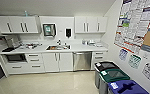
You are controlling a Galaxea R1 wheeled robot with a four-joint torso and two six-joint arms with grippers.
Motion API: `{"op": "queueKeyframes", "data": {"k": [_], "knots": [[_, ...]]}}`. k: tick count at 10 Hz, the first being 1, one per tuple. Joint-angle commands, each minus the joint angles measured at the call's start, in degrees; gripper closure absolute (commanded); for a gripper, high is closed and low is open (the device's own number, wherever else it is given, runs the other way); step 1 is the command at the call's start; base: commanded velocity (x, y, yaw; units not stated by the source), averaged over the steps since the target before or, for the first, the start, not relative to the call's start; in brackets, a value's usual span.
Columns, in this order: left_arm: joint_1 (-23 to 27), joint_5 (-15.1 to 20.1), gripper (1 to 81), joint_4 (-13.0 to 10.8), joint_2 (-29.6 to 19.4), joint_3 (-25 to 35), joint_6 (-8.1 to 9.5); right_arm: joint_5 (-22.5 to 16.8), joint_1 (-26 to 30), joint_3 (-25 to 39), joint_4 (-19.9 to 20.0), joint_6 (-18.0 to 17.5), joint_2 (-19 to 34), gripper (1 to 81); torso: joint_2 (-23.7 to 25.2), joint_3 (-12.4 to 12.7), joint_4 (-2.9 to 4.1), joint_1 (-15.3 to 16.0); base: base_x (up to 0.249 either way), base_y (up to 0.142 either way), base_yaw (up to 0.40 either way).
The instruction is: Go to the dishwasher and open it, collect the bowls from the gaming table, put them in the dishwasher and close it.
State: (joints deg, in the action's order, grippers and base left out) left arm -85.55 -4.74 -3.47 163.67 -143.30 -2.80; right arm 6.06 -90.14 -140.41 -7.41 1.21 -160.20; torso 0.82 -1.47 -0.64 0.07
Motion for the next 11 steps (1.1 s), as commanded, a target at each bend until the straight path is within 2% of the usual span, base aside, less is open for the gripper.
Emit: {"op": "queueKeyframes", "data": {"k": [1, 11], "knots": [[2.7, 2.7, 1.0, 0.0, -0.6, 0.2, -0.01, -2.8, 2.4, 0.1, -0.3, -0.1, 1.0, 1.0, 0.0, 0.0, 0.0, 0.0, 0.1, 0.0, 0.0], [2.7, 2.7, 1.0, 0.2, -0.8, 0.2, -0.01, -2.8, 2.2, 0.0, -0.2, -0.1, 1.0, 1.0, 0.0, 0.0, 0.0, 0.0, 0.087, 0.0, 0.0]]}}
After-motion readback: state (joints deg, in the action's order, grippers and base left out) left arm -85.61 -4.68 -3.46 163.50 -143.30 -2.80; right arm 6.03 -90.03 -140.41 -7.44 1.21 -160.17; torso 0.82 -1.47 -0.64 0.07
